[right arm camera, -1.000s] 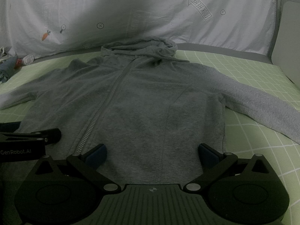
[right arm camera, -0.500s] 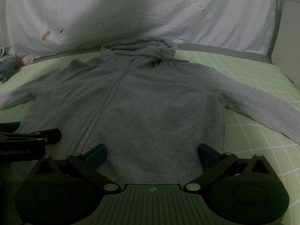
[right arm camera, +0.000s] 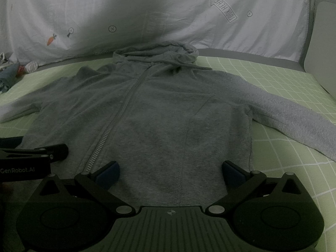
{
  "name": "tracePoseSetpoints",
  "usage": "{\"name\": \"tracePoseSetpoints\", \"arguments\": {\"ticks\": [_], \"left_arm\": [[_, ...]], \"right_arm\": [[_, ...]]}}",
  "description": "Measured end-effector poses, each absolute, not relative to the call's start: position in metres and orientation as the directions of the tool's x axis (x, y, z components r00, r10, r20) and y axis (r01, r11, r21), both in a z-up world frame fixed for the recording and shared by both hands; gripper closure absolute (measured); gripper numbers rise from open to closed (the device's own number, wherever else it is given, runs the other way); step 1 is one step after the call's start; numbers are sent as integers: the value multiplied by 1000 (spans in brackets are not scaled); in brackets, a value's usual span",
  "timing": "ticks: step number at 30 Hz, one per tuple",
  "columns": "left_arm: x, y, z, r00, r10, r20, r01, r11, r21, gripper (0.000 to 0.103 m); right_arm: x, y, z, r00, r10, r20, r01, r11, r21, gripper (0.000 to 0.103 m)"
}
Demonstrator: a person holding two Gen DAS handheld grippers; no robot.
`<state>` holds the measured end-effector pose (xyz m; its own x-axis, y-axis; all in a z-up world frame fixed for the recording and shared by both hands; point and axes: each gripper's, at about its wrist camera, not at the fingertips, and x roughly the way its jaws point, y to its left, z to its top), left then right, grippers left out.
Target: Fold clothes
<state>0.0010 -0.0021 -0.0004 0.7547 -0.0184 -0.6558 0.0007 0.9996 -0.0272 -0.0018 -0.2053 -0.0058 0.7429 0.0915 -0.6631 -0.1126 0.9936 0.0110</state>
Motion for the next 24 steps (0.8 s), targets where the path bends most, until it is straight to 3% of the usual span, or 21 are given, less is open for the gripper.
{"name": "tracePoseSetpoints", "arguments": {"ticks": [4, 8, 18, 21, 24], "left_arm": [[0, 12, 6, 749, -56, -660, -10, 995, -95, 0], [-15, 53, 25, 788, -14, -615, -122, 976, -178, 0], [-42, 266, 58, 760, 281, -586, -452, 876, -166, 0], [-46, 349, 53, 702, 381, -601, -595, 777, -202, 0], [-48, 403, 44, 675, 397, -622, -659, 704, -265, 1]], "right_arm": [[-4, -200, -3, 742, 69, -667, -83, 996, 11, 0], [-10, -184, 6, 748, 62, -660, -47, 998, 41, 0], [-6, -80, 40, 782, 124, -610, -63, 991, 120, 0], [-2, -35, 41, 784, 139, -605, -89, 990, 113, 0], [1, 7, 42, 777, 166, -608, -114, 986, 124, 0]]}}
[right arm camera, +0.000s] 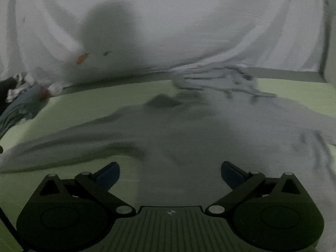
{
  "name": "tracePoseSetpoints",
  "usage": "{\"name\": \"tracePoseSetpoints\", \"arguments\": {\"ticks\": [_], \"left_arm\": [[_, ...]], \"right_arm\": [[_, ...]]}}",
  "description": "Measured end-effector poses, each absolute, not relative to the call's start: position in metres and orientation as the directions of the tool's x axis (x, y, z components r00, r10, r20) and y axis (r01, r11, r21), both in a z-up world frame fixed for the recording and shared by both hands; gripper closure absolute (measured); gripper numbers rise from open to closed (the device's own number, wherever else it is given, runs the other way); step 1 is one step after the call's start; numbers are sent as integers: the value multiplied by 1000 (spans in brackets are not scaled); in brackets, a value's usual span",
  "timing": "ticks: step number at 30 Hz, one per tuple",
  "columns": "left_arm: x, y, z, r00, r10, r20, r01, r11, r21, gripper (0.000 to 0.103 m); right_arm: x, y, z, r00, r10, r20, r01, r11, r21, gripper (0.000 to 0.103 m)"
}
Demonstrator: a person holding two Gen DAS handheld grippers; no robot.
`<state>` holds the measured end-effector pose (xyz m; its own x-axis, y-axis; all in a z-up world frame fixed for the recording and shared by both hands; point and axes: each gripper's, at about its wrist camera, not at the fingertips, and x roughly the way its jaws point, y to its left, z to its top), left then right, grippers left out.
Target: Fold clothes
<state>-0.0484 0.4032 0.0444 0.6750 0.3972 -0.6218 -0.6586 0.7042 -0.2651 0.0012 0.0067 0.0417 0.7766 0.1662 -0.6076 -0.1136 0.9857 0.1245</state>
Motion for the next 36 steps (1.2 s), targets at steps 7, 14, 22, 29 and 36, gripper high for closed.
{"name": "tracePoseSetpoints", "arguments": {"ticks": [7, 14, 22, 29, 36], "left_arm": [[-37, 465, 16, 595, 462, -658, -731, 652, -203, 35], [-23, 462, 14, 623, 504, -598, -697, 705, -132, 93], [-2, 346, 63, 876, 48, -480, -205, 938, -281, 94], [21, 263, 51, 772, -313, -554, 122, 928, -353, 72], [11, 320, 66, 802, -319, -506, 31, 867, -497, 44]], "right_arm": [[3, 75, 40, 756, 183, -628, -163, 982, 91, 0], [0, 107, 38, 755, 166, -634, -196, 980, 23, 0], [0, 100, 38, 761, 121, -638, -146, 989, 13, 0], [6, 92, 31, 733, 137, -666, -139, 989, 50, 0], [9, 100, 21, 677, 271, -684, -181, 962, 203, 0]]}}
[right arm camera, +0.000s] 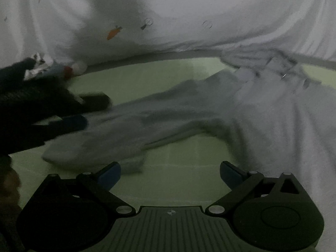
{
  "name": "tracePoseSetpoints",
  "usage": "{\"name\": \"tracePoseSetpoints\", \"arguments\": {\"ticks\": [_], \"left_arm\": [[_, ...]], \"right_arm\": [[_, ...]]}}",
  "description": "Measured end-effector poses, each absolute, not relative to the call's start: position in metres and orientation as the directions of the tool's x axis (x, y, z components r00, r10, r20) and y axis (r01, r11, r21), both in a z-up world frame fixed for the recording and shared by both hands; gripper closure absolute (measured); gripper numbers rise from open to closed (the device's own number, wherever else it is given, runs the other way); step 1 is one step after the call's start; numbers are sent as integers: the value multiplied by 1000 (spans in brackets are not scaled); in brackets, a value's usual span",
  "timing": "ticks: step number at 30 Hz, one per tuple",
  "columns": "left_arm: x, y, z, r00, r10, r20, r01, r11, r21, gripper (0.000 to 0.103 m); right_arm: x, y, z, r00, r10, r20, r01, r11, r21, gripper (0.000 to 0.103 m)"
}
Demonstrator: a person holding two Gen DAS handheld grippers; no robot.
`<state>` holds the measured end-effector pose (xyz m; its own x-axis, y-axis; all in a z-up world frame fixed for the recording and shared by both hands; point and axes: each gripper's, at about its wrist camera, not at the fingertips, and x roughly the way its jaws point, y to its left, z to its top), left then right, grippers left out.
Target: Fold clothes
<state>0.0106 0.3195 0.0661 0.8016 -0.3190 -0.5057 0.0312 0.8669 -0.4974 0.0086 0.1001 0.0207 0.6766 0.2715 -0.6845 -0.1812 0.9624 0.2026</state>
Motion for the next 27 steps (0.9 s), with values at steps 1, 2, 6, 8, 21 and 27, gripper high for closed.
{"name": "tracePoseSetpoints", "arguments": {"ticks": [1, 2, 6, 8, 21, 27], "left_arm": [[11, 335, 67, 817, -256, -516, -23, 881, -473, 43], [12, 348, 67, 825, -193, -531, -74, 895, -440, 43], [20, 375, 46, 784, -3, -621, -216, 936, -277, 43], [18, 383, 39, 766, 55, -640, -256, 940, -225, 43], [19, 383, 31, 737, 86, -670, -334, 909, -250, 40], [23, 328, 43, 756, 53, -652, -256, 941, -221, 39]], "right_arm": [[11, 105, 19, 668, 303, -679, -194, 953, 234, 0], [14, 110, 18, 662, 328, -674, -204, 944, 259, 0], [30, 131, 11, 659, 343, -669, -169, 935, 313, 0], [39, 143, 7, 652, 343, -677, -178, 936, 303, 2], [29, 168, 34, 793, 175, -584, -301, 945, -125, 93], [42, 79, 79, 915, -10, -404, -112, 954, -278, 93]]}}
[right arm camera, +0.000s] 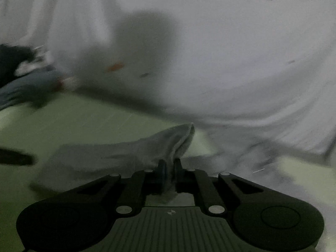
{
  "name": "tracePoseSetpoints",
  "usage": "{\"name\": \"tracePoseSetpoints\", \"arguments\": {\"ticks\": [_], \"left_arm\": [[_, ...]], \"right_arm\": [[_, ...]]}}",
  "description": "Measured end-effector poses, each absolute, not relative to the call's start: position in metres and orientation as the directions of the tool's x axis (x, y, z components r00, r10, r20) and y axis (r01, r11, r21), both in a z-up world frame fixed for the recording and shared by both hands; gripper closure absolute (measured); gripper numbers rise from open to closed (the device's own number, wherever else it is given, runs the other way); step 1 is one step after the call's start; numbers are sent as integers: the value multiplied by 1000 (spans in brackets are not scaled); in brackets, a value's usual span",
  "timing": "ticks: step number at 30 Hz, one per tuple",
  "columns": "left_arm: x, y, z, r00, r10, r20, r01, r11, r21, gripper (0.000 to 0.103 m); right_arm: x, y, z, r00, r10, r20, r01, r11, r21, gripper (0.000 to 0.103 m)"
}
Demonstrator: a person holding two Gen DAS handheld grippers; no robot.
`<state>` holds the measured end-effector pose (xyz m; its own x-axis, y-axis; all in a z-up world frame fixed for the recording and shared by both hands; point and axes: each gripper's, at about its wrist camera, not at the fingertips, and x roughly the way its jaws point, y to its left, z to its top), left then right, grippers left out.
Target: Fold clothes
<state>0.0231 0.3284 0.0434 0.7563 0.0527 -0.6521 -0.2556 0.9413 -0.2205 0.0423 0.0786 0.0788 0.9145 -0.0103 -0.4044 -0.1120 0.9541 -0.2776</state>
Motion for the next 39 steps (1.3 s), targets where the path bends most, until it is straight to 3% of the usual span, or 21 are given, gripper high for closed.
{"name": "tracePoseSetpoints", "arguments": {"ticks": [4, 7, 10, 11, 14, 15, 18, 19, 21, 25, 26, 27, 28, 29, 30, 39], "left_arm": [[24, 275, 47, 765, 38, -643, -208, 959, -191, 37], [30, 226, 46, 763, 56, -644, -185, 973, -135, 36], [39, 176, 45, 763, 65, -643, -184, 976, -120, 35], [42, 159, 44, 763, 64, -644, -185, 975, -122, 29], [51, 127, 41, 765, 72, -640, -194, 973, -123, 26], [57, 109, 39, 767, 88, -636, -201, 974, -107, 26], [70, 75, 32, 759, 147, -634, -234, 971, -54, 26], [71, 69, 30, 751, 154, -642, -239, 970, -47, 26], [74, 60, 25, 735, 166, -657, -244, 969, -28, 26], [73, 49, 15, 713, 185, -676, -253, 967, -2, 26], [73, 47, 13, 707, 193, -681, -261, 965, 3, 26], [73, 46, 13, 704, 199, -682, -268, 963, 5, 26], [73, 45, 12, 701, 206, -683, -276, 961, 7, 26], [72, 45, 13, 699, 211, -683, -281, 960, 10, 26], [72, 44, 14, 698, 216, -683, -283, 959, 15, 26], [72, 32, 38, 735, 191, -650, -266, 964, -18, 25]], "right_arm": [[66, -19, 86, 921, -211, -327, 75, 921, -383, 93], [88, -107, 84, 885, -326, -332, 192, 906, -378, 93], [107, -188, 74, 846, -377, -376, 240, 900, -363, 93], [110, -201, 71, 839, -376, -393, 240, 904, -353, 93], [123, -260, 45, 803, -275, -528, 178, 957, -229, 92], [123, -272, 37, 798, -233, -556, 164, 971, -172, 88], [112, -301, 19, 783, -127, -609, 166, 986, 7, 41], [107, -308, 13, 776, -107, -621, 184, 981, 61, 31], [105, -318, 5, 754, -65, -653, 200, 971, 134, 21], [101, -320, -9, 748, 39, -663, 185, 946, 265, 16], [100, -317, -9, 753, 49, -656, 170, 949, 265, 16], [100, -313, -9, 759, 63, -648, 148, 953, 265, 29], [101, -308, -8, 765, 77, -640, 120, 959, 258, 61], [102, -304, -6, 769, 72, -635, 109, 964, 241, 79], [103, -301, -3, 776, 65, -627, 96, 971, 219, 85], [114, -313, 65, 892, -24, -452, 23, 1000, -8, 86]]}}
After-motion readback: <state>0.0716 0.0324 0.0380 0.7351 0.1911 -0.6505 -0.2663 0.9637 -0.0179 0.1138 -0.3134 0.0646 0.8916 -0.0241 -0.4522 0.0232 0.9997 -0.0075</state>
